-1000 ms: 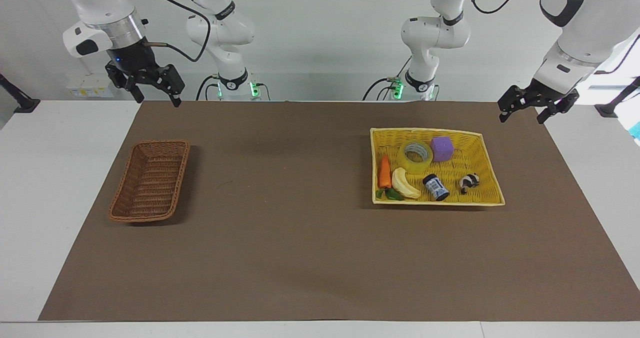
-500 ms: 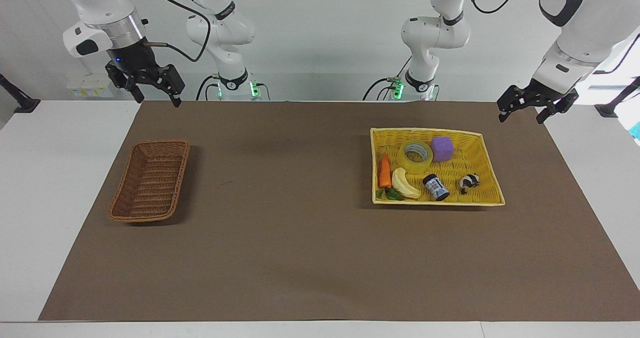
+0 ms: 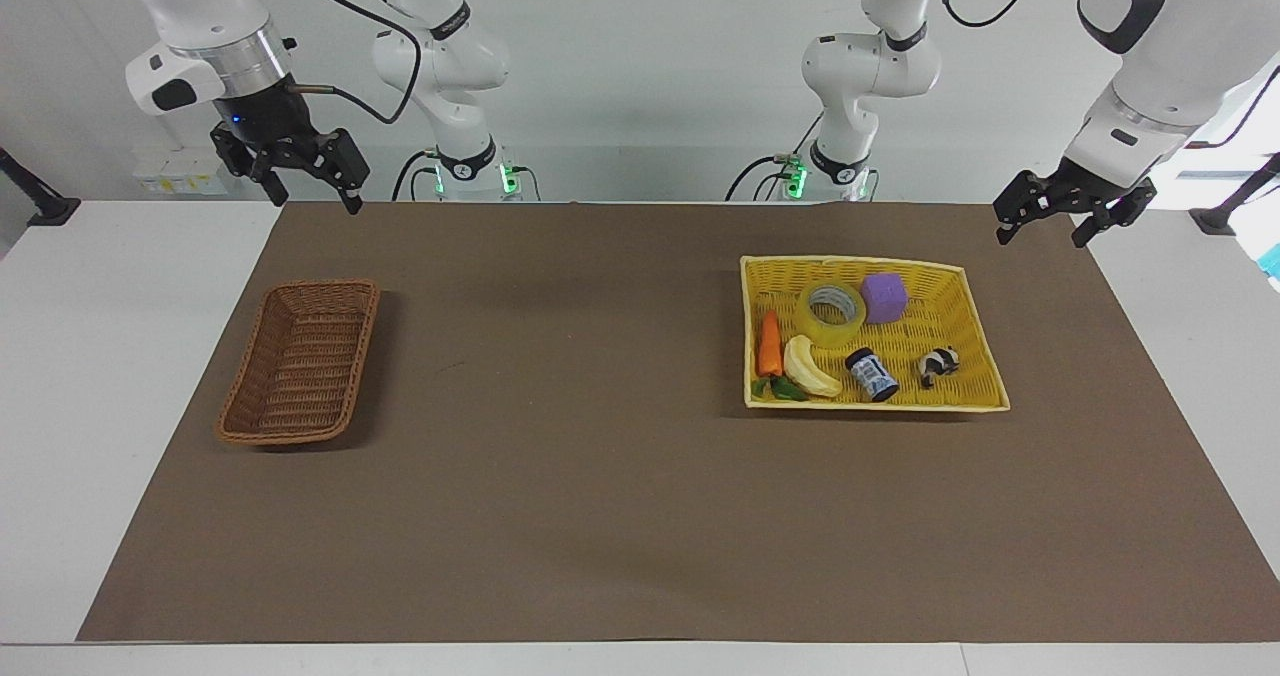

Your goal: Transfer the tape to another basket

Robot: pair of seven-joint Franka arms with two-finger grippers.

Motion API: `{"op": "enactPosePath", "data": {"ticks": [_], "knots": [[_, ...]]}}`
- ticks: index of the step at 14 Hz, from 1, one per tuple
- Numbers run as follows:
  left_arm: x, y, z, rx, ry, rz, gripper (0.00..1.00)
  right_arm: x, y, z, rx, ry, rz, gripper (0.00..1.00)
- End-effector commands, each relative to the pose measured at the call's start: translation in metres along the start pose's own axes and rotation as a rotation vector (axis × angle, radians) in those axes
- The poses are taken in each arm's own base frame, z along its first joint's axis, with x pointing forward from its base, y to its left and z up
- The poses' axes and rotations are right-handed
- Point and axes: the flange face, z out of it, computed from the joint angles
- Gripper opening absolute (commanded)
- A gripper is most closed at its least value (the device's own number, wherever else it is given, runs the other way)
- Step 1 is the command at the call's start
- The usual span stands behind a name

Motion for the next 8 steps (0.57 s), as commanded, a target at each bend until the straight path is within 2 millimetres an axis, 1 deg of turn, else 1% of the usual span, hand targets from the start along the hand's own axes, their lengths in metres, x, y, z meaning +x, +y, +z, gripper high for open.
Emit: {"op": "enactPosePath", "data": {"ticks": [1, 3, 4, 6, 8], "knots": [[-0.017, 0.004, 0.006, 0.008, -0.002, 0.005, 1.0, -0.003, 0.003, -0.002, 0.022, 0.009, 0.002, 1.0], [-0.021, 0.005, 0.011, 0.006, 0.004, 0.007, 1.0, -0.003, 0.003, -0.002, 0.022, 0.009, 0.002, 1.0], [-0.024, 0.005, 0.011, 0.005, 0.012, 0.009, 1.0, -0.003, 0.003, -0.002, 0.022, 0.009, 0.002, 1.0], [-0.023, 0.009, 0.022, 0.006, 0.029, 0.02, 1.0, -0.003, 0.003, -0.002, 0.022, 0.009, 0.002, 1.0], [-0.022, 0.016, 0.034, 0.005, 0.037, 0.036, 1.0, -0.003, 0.003, -0.002, 0.022, 0.009, 0.002, 1.0]]}}
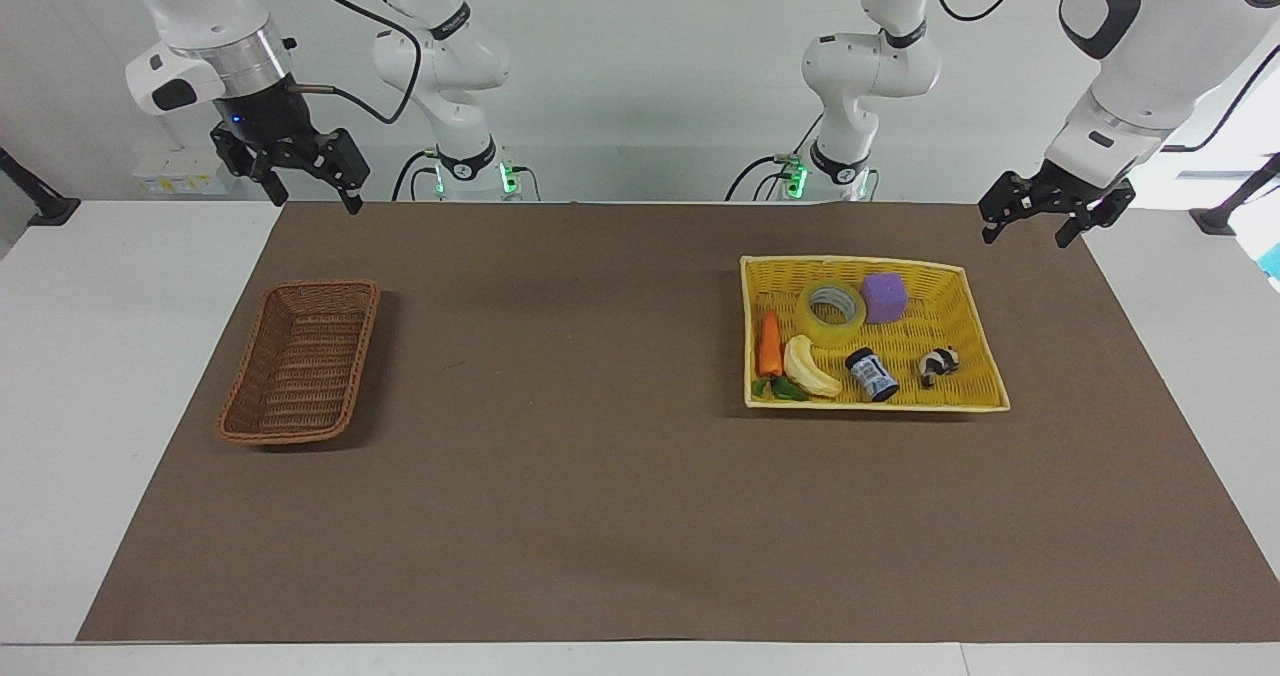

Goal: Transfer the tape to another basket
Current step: 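Reach the left gripper over the yellow tray toward the tape roll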

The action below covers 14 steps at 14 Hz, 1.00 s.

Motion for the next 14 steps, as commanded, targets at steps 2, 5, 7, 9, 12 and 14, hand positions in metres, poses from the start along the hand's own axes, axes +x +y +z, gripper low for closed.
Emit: {"op": "enactPosePath", "data": {"ticks": [2, 5, 7, 9, 12, 14], "knots": [[-0.011, 0.019, 0.012, 0.005, 0.018, 0.046, 1.0, -0.004, 0.003, -0.002, 0.022, 0.01, 0.002, 1.0], [-0.01, 0.034, 0.022, 0.001, 0.003, 0.071, 1.0, -0.003, 0.003, -0.002, 0.022, 0.009, 0.003, 1.0], [-0.009, 0.047, 0.03, 0.002, 0.013, 0.097, 1.0, -0.003, 0.003, -0.002, 0.022, 0.009, 0.003, 1.0], [-0.01, 0.06, 0.046, 0.001, -0.006, 0.122, 1.0, -0.003, 0.003, -0.002, 0.022, 0.009, 0.003, 1.0], [-0.014, 0.084, 0.086, 0.0, -0.034, 0.171, 1.0, -0.003, 0.003, -0.002, 0.022, 0.009, 0.003, 1.0], [-0.019, 0.109, 0.123, 0.002, -0.039, 0.222, 1.0, -0.003, 0.003, -0.002, 0.022, 0.009, 0.003, 1.0]]}}
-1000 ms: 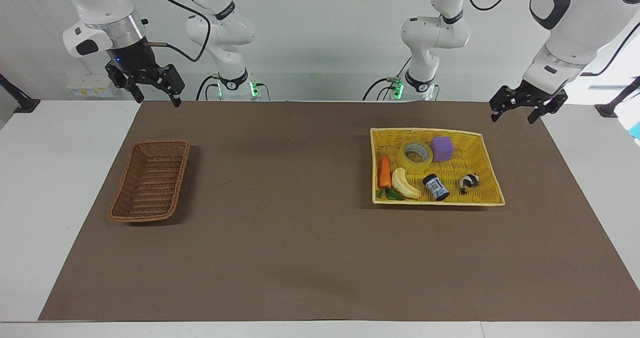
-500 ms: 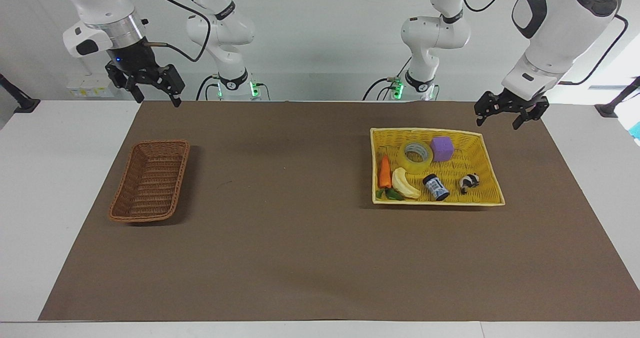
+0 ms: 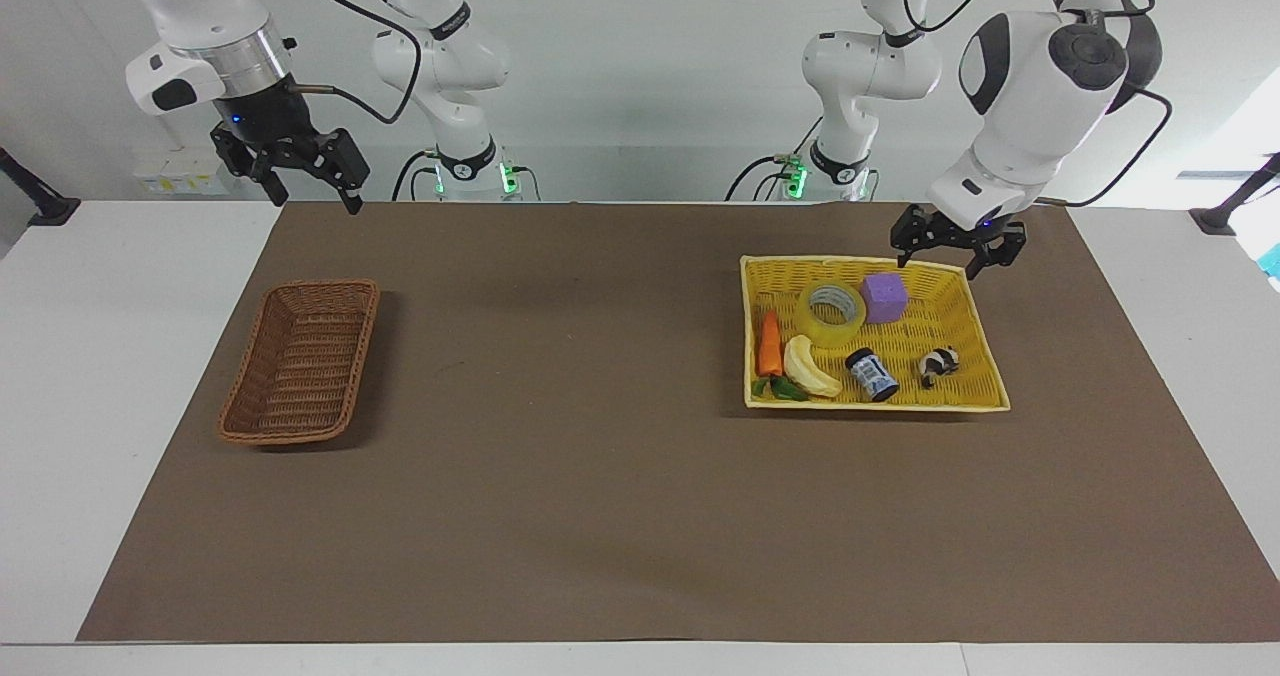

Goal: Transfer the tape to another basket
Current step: 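Reach the left gripper over the yellow tray toward the tape roll, then close the left gripper on the tape roll's rim and lift it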

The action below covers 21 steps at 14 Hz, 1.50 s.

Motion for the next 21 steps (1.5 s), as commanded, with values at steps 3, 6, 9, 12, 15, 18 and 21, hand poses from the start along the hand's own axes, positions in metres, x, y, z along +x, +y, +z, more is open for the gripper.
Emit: {"op": "enactPosePath", "data": {"ticks": [3, 6, 9, 12, 15, 18, 21], "knots": [[-0.007, 0.039, 0.084, 0.008, -0.022, 0.142, 1.0, -0.003, 0.003, -0.002, 0.022, 0.009, 0.002, 1.0], [-0.002, 0.041, 0.124, 0.014, -0.017, 0.256, 1.0, -0.003, 0.003, -0.002, 0.022, 0.009, 0.002, 1.0], [-0.011, 0.026, 0.142, -0.001, -0.024, 0.307, 1.0, -0.003, 0.003, -0.002, 0.022, 0.009, 0.002, 1.0], [-0.016, 0.024, 0.167, -0.008, 0.018, 0.291, 0.97, -0.003, 0.003, -0.002, 0.022, 0.009, 0.002, 1.0], [-0.022, 0.025, 0.171, -0.024, 0.006, 0.275, 0.6, -0.003, 0.003, -0.002, 0.022, 0.009, 0.002, 1.0], [-0.025, 0.026, 0.173, -0.027, -0.002, 0.245, 0.37, -0.003, 0.003, -0.002, 0.022, 0.009, 0.002, 1.0], [-0.027, 0.027, 0.183, -0.027, -0.016, 0.224, 0.37, -0.003, 0.003, -0.002, 0.022, 0.009, 0.002, 1.0]]}}
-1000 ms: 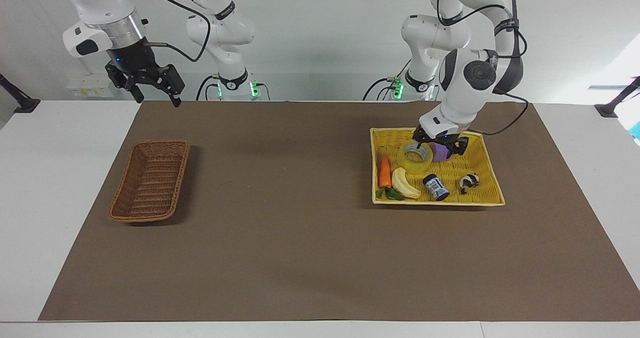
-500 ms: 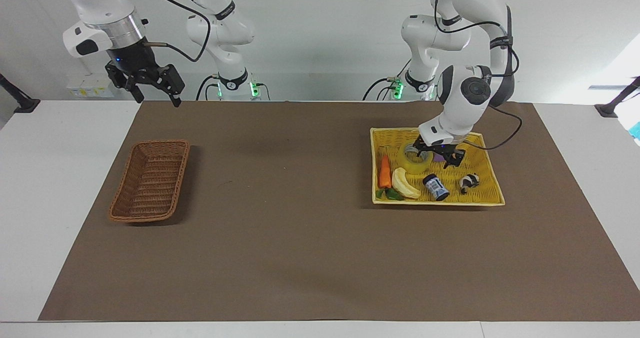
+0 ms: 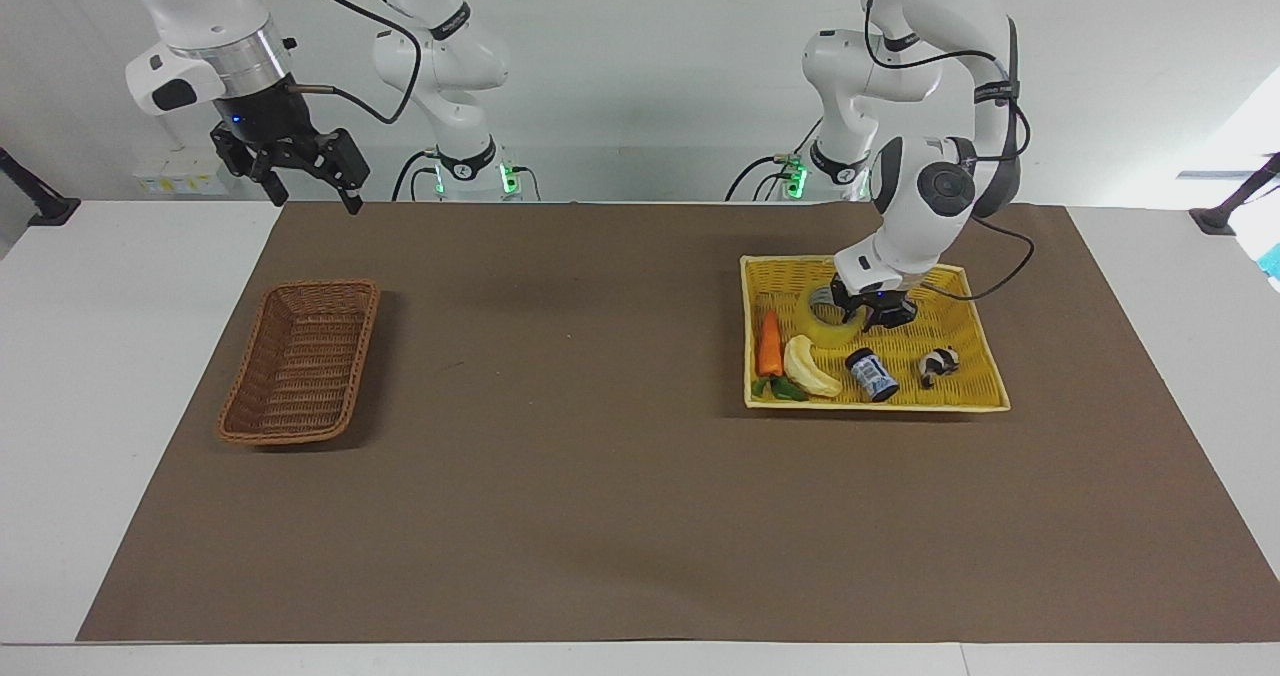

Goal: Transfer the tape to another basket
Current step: 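Close the left gripper on the tape roll's rim and lift it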

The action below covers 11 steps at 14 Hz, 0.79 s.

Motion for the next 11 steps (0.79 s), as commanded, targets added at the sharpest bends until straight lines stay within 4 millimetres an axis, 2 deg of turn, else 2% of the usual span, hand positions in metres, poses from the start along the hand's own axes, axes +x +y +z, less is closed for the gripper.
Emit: {"op": "enactPosePath", "data": {"ticks": [1, 2, 3, 4, 6, 8, 11], "knots": [[-0.007, 0.003, 0.008, -0.006, 0.008, -0.041, 0.37, -0.003, 0.003, -0.002, 0.022, 0.009, 0.003, 1.0], [-0.007, 0.004, 0.008, -0.007, 0.005, -0.043, 0.36, -0.003, 0.003, -0.002, 0.022, 0.009, 0.003, 1.0], [-0.007, 0.004, 0.008, -0.01, 0.001, -0.045, 0.12, -0.003, 0.003, -0.002, 0.022, 0.009, 0.003, 1.0], [-0.007, 0.003, 0.007, -0.013, -0.006, -0.052, 0.0, -0.003, 0.003, -0.002, 0.022, 0.009, 0.003, 1.0], [0.001, -0.001, -0.007, -0.04, -0.073, -0.063, 0.0, -0.003, 0.003, -0.002, 0.022, 0.009, 0.003, 1.0], [0.013, -0.009, -0.043, -0.064, -0.106, -0.075, 0.0, -0.003, 0.003, -0.002, 0.022, 0.009, 0.003, 1.0], [0.017, -0.021, -0.087, -0.093, -0.085, -0.128, 0.0, -0.003, 0.003, -0.002, 0.022, 0.009, 0.003, 1.0]]}}
